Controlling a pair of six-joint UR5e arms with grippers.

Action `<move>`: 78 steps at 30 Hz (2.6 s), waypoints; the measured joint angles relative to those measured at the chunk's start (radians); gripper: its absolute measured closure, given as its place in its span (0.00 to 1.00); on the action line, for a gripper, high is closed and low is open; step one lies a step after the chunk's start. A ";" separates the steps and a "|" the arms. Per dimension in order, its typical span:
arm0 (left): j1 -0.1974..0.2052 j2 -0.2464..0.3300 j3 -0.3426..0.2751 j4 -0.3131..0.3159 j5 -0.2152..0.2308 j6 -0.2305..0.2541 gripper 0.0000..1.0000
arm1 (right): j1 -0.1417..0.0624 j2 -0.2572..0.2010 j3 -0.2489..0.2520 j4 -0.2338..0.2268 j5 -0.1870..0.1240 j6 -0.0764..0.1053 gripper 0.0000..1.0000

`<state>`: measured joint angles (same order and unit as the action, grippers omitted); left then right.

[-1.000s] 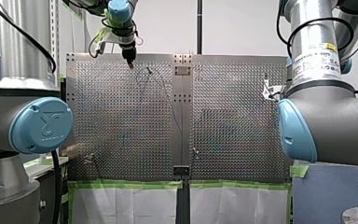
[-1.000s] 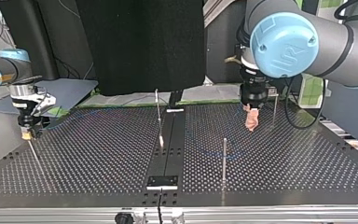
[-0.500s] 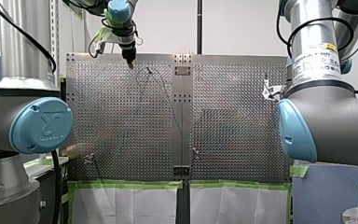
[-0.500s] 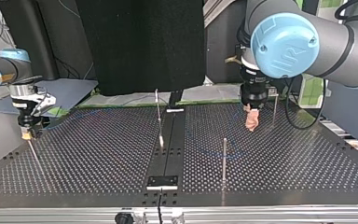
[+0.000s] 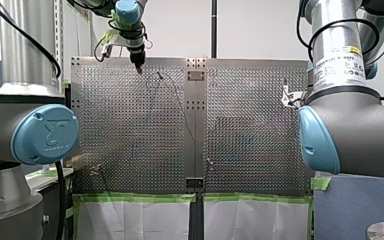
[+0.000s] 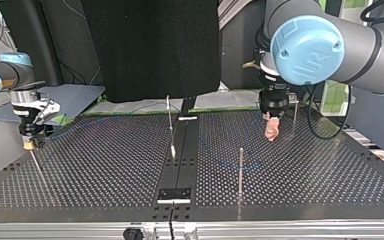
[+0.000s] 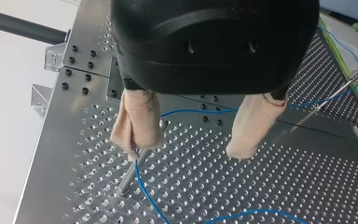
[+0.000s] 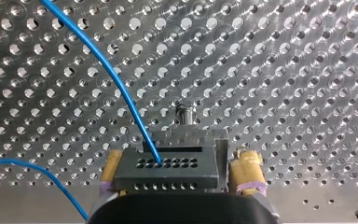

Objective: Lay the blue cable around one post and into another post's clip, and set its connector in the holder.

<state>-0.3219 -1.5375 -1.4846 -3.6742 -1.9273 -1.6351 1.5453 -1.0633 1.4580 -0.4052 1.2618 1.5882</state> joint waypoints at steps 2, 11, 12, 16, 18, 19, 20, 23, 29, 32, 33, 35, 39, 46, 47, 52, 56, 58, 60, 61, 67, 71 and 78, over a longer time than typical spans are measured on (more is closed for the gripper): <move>-0.001 0.000 -0.006 0.007 0.004 0.003 0.00 | 0.000 0.000 0.000 0.000 0.000 0.000 0.00; -0.022 0.033 -0.085 0.085 0.077 0.024 0.00 | 0.000 0.000 0.000 0.000 0.000 0.000 0.00; -0.026 0.041 -0.094 0.094 0.086 0.018 0.00 | 0.000 0.000 0.000 0.000 0.000 0.000 0.00; -0.039 0.062 -0.133 0.134 0.125 -0.017 0.00 | 0.000 0.000 0.000 0.000 0.000 0.000 0.00; -0.042 0.059 -0.155 0.155 0.147 -0.039 0.00 | 0.000 0.000 0.000 0.000 0.000 0.000 0.00; -0.043 0.055 -0.164 0.165 0.156 -0.048 0.00 | 0.000 0.000 0.000 0.000 0.000 0.000 0.00; -0.044 0.047 -0.176 0.176 0.169 -0.060 0.00 | 0.000 0.000 0.000 0.000 0.000 0.000 0.00; -0.047 0.022 -0.207 0.207 0.199 -0.090 0.00 | 0.000 0.000 0.000 0.000 0.000 0.000 0.00; -0.049 -0.041 -0.272 0.272 0.264 -0.107 0.00 | 0.000 0.000 0.000 0.000 0.000 0.000 0.00; -0.051 -0.076 -0.307 0.307 0.297 -0.117 0.00 | 0.000 0.000 0.000 0.000 0.000 0.000 0.00; -0.051 -0.086 -0.317 0.317 0.304 -0.120 0.00 | 0.000 0.000 0.000 0.000 0.000 0.000 0.00; -0.051 -0.108 -0.339 0.338 0.314 -0.123 0.00 | 0.000 0.000 0.000 0.000 0.000 0.000 0.00; -0.051 -0.141 -0.375 0.375 0.318 -0.127 0.00 | 0.000 0.000 0.000 0.000 0.000 0.000 0.00; -0.048 -0.157 -0.443 0.443 0.305 -0.129 0.00 | 0.000 0.000 0.000 0.000 0.000 0.000 0.00; -0.047 -0.157 -0.455 0.456 0.303 -0.129 0.00 | 0.000 0.000 0.000 0.000 0.000 0.000 0.00; -0.045 -0.158 -0.504 0.504 0.301 -0.140 0.00 | 0.000 0.000 0.000 0.000 0.000 0.000 0.00; -0.042 -0.158 -0.545 0.545 0.301 -0.153 0.00 | 0.000 0.000 0.000 0.000 0.000 0.000 0.00; -0.040 -0.158 -0.563 0.563 0.301 -0.157 0.00 | 0.000 0.000 0.000 0.000 0.000 0.000 0.00; -0.039 -0.158 -0.582 0.583 0.301 -0.163 0.00 | 0.000 0.000 0.000 0.000 0.000 0.000 0.00; -0.038 -0.157 -0.590 0.590 0.301 -0.166 0.00 | 0.000 0.000 0.000 0.000 0.000 0.000 0.00; -0.032 -0.157 -0.645 0.646 0.302 -0.197 0.00 | 0.000 0.000 0.000 0.000 0.000 0.000 0.00; -0.027 -0.158 -0.685 0.685 0.301 -0.212 0.00 | 0.000 0.000 0.000 0.000 0.000 0.000 0.00; -0.017 -0.158 -0.752 0.752 0.301 -0.218 0.00 | 0.000 0.000 0.000 0.000 0.000 0.000 0.00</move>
<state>-0.3384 -1.6956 -2.2368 -2.9221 -1.6263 -1.8528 1.5454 -1.0632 1.4579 -0.4052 1.2618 1.5881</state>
